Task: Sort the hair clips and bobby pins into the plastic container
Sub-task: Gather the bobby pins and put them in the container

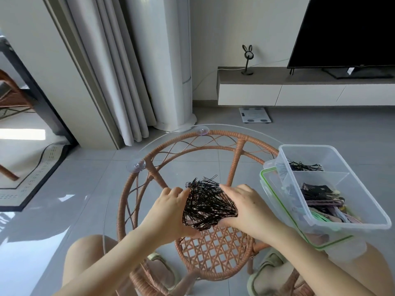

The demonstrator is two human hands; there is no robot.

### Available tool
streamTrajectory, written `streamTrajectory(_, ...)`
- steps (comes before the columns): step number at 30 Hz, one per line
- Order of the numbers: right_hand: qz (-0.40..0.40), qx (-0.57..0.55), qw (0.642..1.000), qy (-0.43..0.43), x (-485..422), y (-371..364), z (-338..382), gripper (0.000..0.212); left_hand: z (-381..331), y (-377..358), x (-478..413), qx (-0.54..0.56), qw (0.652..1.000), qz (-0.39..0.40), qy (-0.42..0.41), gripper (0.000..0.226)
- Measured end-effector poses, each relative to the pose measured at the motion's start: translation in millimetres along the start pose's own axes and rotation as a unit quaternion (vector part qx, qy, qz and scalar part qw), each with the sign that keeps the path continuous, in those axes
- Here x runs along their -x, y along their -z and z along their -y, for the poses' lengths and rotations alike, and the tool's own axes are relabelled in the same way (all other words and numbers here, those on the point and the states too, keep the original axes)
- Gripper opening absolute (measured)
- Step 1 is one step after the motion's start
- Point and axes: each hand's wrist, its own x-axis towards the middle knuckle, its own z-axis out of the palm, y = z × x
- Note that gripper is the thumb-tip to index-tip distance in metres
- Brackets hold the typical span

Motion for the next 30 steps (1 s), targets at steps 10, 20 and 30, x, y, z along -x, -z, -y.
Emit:
streamTrajectory(10,-0.081,-0.02,0.995,0.062,0,-10,8,0.03,-2,9,-5,0.013,1.0,-0.014,-0.016,0.036)
streamTrajectory(20,-0.098,0.047,0.987,0.115,2,8,15,0.01,2,20,2,0.069,0.996,-0.05,-0.025,0.021)
streamTrajectory(30,-0.174,-0.012,0.98,0.09,-3,67,13,0.015,6,53,-3,0.153,0.974,-0.162,0.041,0.01)
